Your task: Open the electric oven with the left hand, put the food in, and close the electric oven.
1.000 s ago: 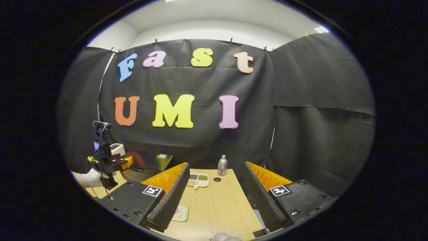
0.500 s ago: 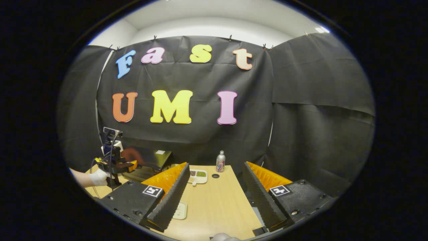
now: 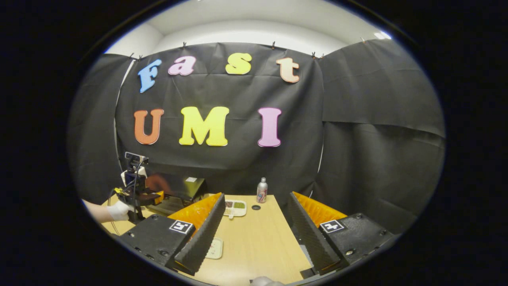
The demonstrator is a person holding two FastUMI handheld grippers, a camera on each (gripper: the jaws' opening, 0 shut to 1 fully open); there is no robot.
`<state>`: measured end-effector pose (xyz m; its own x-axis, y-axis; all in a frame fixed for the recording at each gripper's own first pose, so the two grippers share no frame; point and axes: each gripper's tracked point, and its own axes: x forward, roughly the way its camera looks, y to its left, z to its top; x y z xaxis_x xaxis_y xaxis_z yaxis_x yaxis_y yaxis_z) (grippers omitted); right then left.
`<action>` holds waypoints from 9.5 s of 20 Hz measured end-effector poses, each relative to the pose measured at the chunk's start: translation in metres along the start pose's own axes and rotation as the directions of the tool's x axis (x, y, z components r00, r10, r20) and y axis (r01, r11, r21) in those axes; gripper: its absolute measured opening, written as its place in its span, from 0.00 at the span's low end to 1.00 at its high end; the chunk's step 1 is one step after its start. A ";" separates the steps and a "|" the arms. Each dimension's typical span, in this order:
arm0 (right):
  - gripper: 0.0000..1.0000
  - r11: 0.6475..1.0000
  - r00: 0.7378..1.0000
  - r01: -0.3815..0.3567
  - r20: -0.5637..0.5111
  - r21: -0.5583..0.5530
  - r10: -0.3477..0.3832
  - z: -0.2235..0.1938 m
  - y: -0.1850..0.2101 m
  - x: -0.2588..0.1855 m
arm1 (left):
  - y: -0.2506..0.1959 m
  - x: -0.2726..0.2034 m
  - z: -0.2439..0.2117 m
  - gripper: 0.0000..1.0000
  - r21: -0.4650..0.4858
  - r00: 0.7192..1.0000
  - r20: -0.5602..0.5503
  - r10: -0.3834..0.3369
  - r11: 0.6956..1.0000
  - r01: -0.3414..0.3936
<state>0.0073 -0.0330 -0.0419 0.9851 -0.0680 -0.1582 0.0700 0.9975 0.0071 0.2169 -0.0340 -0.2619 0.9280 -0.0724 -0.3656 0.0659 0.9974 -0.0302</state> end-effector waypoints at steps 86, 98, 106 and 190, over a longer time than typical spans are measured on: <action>0.67 0.939 0.599 -0.295 -0.731 0.179 0.327 -0.369 0.130 0.175 | 0.032 -0.357 0.083 0.96 -0.070 0.946 0.244 0.212 0.977 -0.201; 0.26 0.946 0.434 -0.315 -0.874 0.081 0.219 -0.385 0.129 0.183 | 0.043 -0.358 0.063 0.96 -0.159 0.906 0.183 0.382 0.921 -0.356; 0.04 0.928 0.333 -0.309 -0.890 0.209 0.311 -0.383 0.125 0.189 | 0.048 -0.361 0.055 0.96 -0.209 0.882 0.155 0.444 0.888 -0.410; 0.89 0.738 0.905 -0.087 -0.256 0.669 0.339 -0.202 0.314 0.213 | 0.120 -0.284 0.065 0.97 -0.044 0.981 0.155 0.116 0.993 -0.110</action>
<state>0.2073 0.2697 -0.2730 0.8751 0.2814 -0.3938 0.0713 0.7298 0.6799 -0.0151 0.1066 -0.1012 0.9749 0.0449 -0.2180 -0.0527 0.9981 -0.0303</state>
